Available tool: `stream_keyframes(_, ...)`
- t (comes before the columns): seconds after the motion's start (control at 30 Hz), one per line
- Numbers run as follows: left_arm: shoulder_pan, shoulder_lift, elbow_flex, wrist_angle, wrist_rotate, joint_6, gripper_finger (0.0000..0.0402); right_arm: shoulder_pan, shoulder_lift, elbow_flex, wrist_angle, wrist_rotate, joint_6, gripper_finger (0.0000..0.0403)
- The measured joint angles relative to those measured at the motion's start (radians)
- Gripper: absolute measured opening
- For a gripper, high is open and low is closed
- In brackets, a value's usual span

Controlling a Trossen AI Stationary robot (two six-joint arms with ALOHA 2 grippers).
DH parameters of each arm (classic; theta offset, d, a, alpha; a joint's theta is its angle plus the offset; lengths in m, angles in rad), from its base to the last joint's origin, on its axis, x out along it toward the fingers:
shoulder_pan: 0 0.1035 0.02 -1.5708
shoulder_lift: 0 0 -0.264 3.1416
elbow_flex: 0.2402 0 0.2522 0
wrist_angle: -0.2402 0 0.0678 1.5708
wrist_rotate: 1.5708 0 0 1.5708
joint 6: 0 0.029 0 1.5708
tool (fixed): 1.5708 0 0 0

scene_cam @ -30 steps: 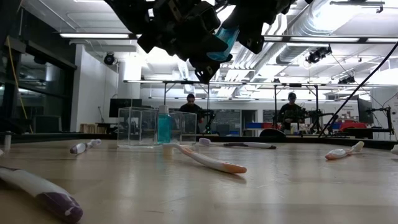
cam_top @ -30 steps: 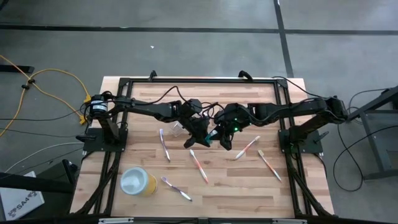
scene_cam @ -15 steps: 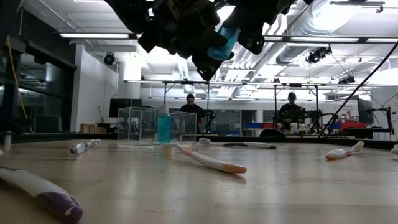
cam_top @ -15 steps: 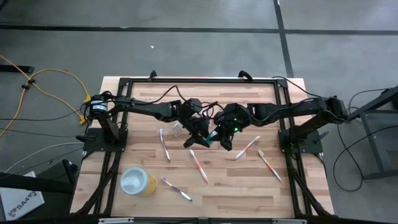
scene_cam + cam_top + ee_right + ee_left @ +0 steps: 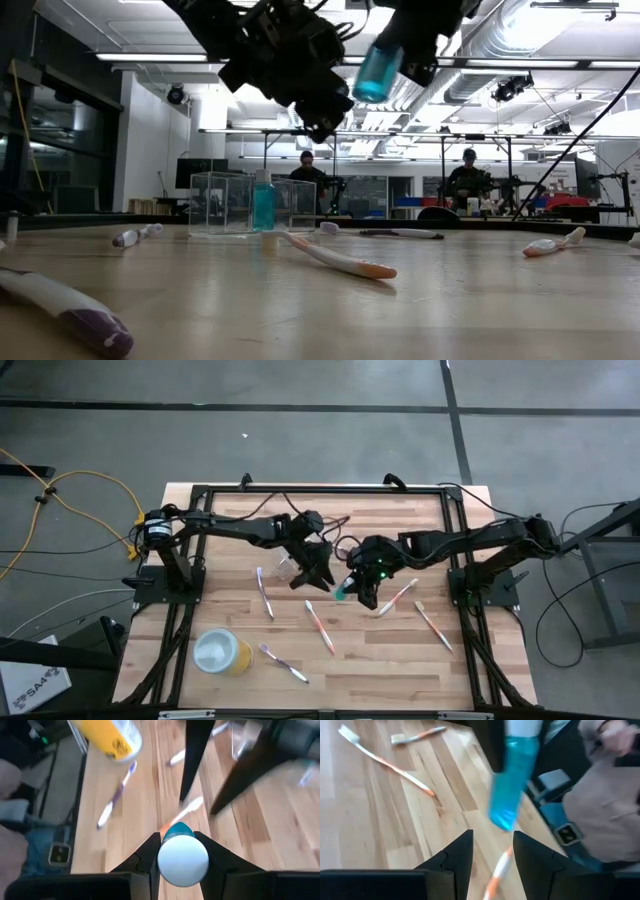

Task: Pick & Place toothbrushing station
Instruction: Put the blue mouthwash into the transparent organizer

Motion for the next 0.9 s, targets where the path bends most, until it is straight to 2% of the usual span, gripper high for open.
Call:
stream_keyframes(0.27, 0.115, -0.111, 0.0, -0.112, 0.188, 0.02, 0.0136, 0.013, -0.001, 0.0, -0.013, 0.009, 0.0, 0.0084)
stream_keyframes(0.5, 0.178, -0.282, -0.001, -0.286, 0.208, 0.181, 0.0135, 0.005, -0.002, 0.0, 0.012, 0.011, -0.01, 0.0084)
stream_keyframes(0.73, 0.145, -0.446, -0.007, -0.412, 0.206, 0.337, 0.0135, -0.042, -0.002, 0.0, 0.075, 0.025, -0.074, 0.0084)
stream_keyframes(0.9, 0.079, -0.485, -0.018, -0.454, 0.103, 0.344, 0.0135, -0.068, 0.01, 0.0, 0.146, 0.026, -0.12, 0.0084)
